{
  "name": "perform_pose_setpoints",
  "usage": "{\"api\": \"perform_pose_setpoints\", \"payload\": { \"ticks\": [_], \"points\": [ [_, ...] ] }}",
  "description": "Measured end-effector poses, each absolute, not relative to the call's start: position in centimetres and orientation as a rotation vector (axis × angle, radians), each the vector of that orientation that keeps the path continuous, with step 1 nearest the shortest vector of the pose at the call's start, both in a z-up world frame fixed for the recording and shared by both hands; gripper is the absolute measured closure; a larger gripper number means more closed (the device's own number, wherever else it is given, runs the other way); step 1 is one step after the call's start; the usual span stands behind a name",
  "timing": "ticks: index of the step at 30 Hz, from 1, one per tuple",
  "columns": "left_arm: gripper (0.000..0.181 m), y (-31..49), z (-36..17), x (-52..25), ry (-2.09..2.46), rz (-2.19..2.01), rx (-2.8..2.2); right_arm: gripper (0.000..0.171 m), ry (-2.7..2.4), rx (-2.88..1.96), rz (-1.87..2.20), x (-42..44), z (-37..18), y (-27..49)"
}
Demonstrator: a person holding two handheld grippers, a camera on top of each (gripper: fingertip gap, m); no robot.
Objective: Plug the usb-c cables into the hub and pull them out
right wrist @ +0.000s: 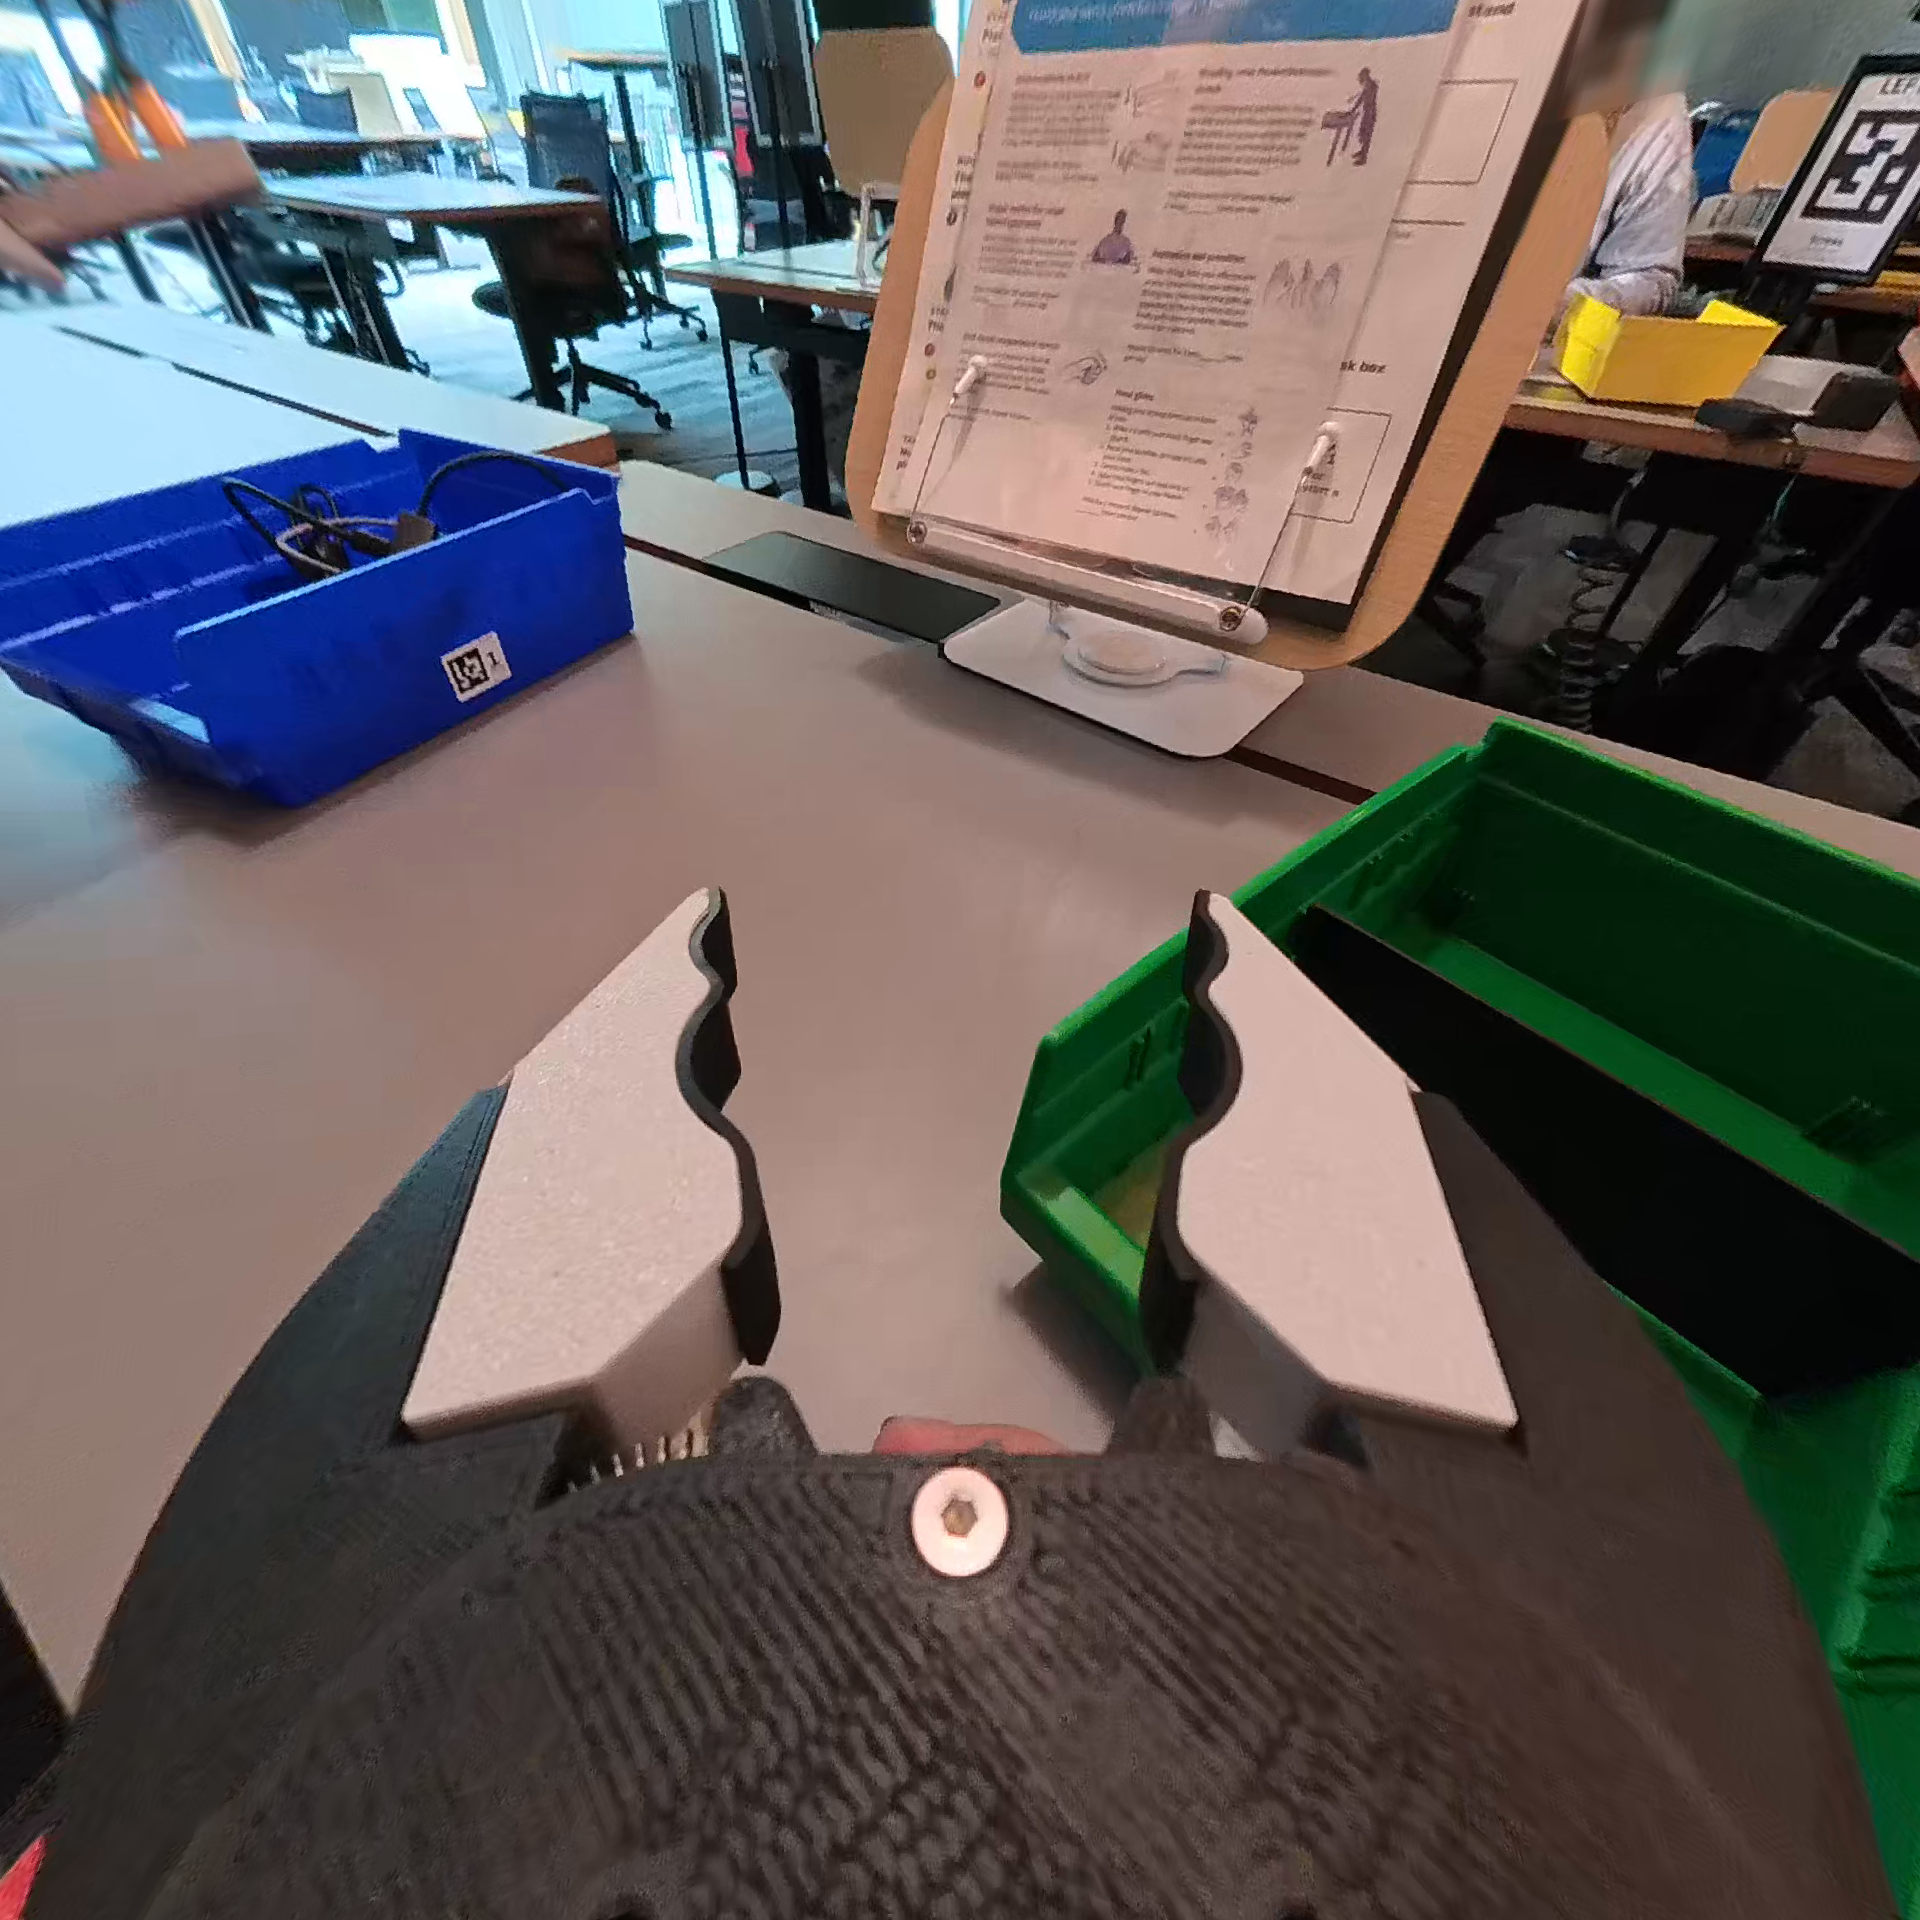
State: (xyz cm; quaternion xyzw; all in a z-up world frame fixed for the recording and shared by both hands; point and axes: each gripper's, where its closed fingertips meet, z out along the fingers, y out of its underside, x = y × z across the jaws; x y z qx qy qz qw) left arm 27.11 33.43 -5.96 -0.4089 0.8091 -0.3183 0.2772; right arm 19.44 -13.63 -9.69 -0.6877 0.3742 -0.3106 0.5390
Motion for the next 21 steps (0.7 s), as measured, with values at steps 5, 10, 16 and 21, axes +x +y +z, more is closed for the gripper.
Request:
{"api": "perform_pose_setpoints", "payload": {
  "ticks": [5, 10, 16, 21],
  "points": [
    [0.163, 29.7, 1.3, 24.5, 2.136, -0.931, -0.803, 0.084, 0.856, -1.551, -0.687, 18.3, -8.2, -12.9],
    [0.163, 19.8, 0.3, 18.9, 2.418, -0.973, -0.282, 0.078, 0.684, -1.516, -0.397, 15.9, -7.7, -6.5],
    [0.163, 11.1, -8.3, 11.9, 2.736, -0.875, 0.439, 0.083, 0.407, -1.473, 0.251, 9.5, -8.2, 2.2],
    [0.163, 8.2, -12.4, 10.9, 2.776, -0.818, 0.623, 0.128, 0.411, -1.522, 0.319, 9.7, -11.1, 4.3]
  ]
}}
